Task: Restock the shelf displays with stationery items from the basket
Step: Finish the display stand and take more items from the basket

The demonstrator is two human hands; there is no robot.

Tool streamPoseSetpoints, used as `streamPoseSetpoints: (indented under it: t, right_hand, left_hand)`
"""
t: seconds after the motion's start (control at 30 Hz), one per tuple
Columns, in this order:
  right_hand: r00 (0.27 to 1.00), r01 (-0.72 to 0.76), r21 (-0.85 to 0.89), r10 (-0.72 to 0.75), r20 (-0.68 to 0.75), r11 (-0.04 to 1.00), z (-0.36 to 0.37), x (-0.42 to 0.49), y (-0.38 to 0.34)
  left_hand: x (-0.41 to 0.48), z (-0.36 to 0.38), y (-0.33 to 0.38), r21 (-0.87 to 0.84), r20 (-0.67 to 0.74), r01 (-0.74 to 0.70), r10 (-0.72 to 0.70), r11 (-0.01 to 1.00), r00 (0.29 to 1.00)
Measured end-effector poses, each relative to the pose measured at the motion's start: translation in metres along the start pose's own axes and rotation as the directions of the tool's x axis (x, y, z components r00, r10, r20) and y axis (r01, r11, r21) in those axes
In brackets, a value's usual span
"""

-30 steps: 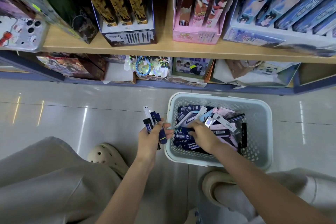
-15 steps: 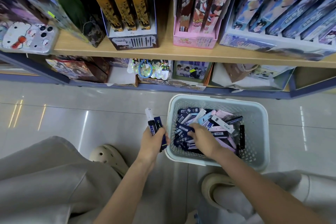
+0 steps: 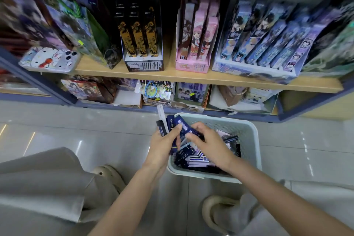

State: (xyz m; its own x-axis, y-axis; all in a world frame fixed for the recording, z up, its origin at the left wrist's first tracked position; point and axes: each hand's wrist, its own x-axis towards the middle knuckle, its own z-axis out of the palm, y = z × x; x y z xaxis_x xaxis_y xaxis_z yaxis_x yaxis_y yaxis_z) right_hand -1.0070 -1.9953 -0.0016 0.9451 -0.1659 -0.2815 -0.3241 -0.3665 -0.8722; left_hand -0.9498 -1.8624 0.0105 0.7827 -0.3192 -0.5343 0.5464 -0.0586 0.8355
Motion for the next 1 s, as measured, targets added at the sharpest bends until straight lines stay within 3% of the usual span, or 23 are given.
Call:
streamPoseSetpoints:
  t: [0.1,0.33,0.43,0.53,0.87,1.0]
  right_hand:
    - [0.999,0.031,0.039,-0.03,-0.03,0.999,-0.006,-0.008,-0.018]
    - [0.988,0.09,0.341,-0.039,-0.153,0.936,-0.018,-0.024,-0.059]
    - [0.972,0.15,0.263,-0.093,-0.218,0.953,-0.027,-0.027,-0.079]
    - [0.979,0.172,0.143,-0.153,-0.134,0.975,-0.037,-0.029,-0.101]
    - [0.941,0.33,-0.084,-0.334,-0.045,0.94,-0.068,-0.017,-0.196]
    - [0.904,0.398,-0.077,-0.405,-0.136,0.914,-0.073,-0.008,-0.24]
  left_hand:
    - [-0.012,0.004,0.017,-0.06,-0.012,-0.067,0.067,0.996,0.998]
    - [-0.037,-0.002,0.053,-0.114,0.038,-0.201,0.207,0.973,0.978]
    - [-0.046,-0.012,0.07,-0.108,0.074,-0.21,0.219,0.972,0.973]
    - [-0.053,-0.023,0.092,-0.092,0.088,-0.241,0.249,0.966,0.964]
    - [-0.07,-0.058,0.18,0.247,0.16,-0.489,0.463,0.836,0.872]
    - [-0.075,-0.071,0.208,0.204,0.155,-0.53,0.507,0.823,0.848]
